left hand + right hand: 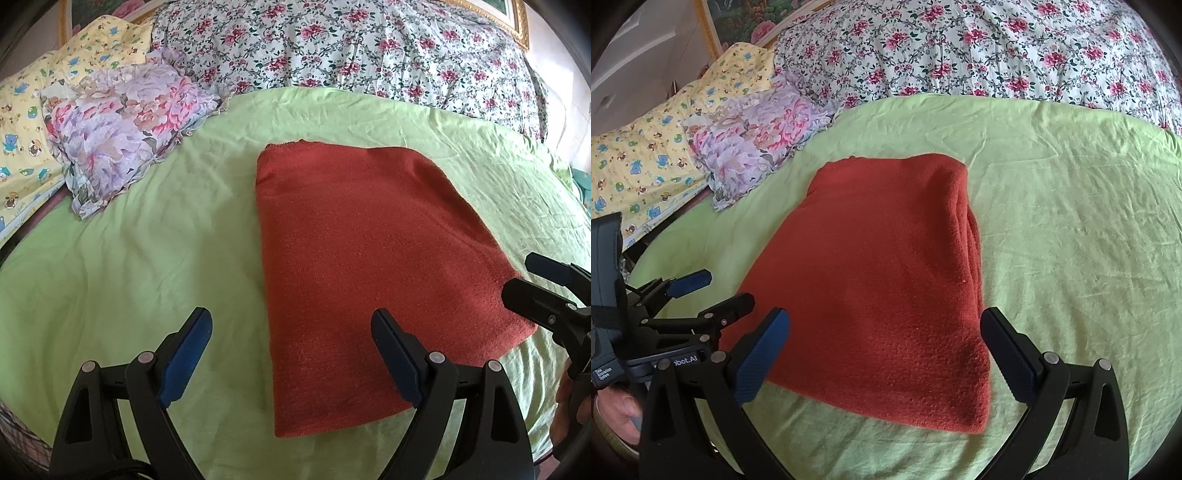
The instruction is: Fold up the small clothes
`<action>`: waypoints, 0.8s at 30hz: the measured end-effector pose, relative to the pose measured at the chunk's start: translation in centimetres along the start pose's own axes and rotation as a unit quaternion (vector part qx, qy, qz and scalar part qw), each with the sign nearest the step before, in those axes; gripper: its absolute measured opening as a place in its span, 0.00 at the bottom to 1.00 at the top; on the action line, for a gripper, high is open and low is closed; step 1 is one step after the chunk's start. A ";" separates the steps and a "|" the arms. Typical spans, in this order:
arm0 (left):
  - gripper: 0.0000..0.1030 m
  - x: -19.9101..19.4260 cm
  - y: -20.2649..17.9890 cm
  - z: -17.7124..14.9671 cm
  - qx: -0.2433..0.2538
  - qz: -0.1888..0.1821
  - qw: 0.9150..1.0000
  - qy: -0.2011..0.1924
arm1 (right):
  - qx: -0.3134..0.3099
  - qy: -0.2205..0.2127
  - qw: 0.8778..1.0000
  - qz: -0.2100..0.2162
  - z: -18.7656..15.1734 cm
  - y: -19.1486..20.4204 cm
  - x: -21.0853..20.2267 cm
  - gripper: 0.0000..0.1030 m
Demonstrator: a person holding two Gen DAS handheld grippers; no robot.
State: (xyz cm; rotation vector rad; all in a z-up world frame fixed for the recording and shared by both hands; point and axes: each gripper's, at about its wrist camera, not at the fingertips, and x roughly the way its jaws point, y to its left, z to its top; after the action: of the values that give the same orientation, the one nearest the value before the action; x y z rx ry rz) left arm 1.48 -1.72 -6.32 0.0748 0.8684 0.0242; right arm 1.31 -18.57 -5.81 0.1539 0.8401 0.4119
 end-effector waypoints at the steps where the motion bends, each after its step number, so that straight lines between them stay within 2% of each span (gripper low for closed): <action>1: 0.86 0.0 0.0 0.0 -0.001 0.001 1.000 0.002 | 0.000 0.000 1.000 0.000 0.0 0.0 0.0 1.00; 16: 0.86 -0.1 -0.6 0.3 0.012 0.010 1.000 0.003 | 0.007 -0.003 1.000 0.005 -0.2 -0.5 -0.1 1.00; 24: 0.86 -0.1 -0.6 0.4 0.010 -0.004 1.000 0.008 | 0.017 -0.006 1.000 0.005 -0.2 -1.0 -0.3 1.00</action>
State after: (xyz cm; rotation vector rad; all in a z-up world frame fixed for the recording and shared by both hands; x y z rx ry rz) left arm 1.69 -2.38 -6.04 0.0907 0.8848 0.0083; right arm 1.23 -19.67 -6.04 0.1917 0.8344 0.4065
